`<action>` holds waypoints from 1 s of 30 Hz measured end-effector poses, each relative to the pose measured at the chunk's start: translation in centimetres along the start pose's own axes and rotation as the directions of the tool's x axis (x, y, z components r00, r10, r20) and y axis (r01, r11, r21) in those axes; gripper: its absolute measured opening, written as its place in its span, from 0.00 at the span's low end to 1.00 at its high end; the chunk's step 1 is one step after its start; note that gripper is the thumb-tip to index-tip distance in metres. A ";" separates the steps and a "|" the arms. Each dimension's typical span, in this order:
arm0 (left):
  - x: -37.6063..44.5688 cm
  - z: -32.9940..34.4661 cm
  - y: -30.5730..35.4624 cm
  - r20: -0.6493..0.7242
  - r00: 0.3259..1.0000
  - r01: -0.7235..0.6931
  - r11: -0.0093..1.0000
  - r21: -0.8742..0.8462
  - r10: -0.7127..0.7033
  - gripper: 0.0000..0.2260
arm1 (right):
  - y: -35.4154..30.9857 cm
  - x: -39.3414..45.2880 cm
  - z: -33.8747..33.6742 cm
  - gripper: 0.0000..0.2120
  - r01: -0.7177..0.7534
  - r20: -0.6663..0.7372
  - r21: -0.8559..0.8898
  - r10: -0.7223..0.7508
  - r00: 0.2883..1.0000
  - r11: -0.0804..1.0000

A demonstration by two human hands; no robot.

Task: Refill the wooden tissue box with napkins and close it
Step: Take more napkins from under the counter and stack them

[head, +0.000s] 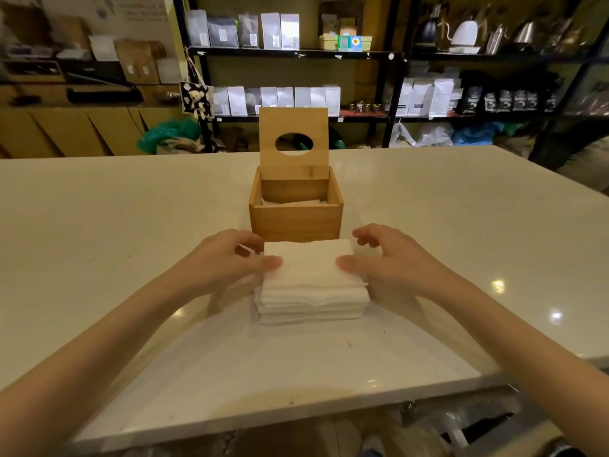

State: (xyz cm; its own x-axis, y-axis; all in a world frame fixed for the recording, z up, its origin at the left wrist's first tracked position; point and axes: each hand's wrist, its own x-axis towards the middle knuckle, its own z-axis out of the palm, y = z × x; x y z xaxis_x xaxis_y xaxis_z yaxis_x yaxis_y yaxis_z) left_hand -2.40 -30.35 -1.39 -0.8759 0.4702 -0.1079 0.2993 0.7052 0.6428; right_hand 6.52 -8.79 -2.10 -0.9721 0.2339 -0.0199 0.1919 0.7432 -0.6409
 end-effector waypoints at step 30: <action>-2.0 0.1 1.0 0.295 0.943 -0.029 0.918 -0.395 0.157 0.14 | -0.2 -2.1 -0.6 0.15 0.062 0.223 0.382 -0.157 0.962 0.922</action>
State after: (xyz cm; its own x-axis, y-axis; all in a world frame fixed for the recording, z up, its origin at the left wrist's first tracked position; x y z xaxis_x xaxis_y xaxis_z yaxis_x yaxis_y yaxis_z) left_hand -0.26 -30.53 -0.59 -0.6671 0.7104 -0.2243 0.1510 0.4237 0.8931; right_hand 8.59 -9.05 -1.49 -0.9955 -0.0312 -0.0898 0.0654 0.4605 -0.8853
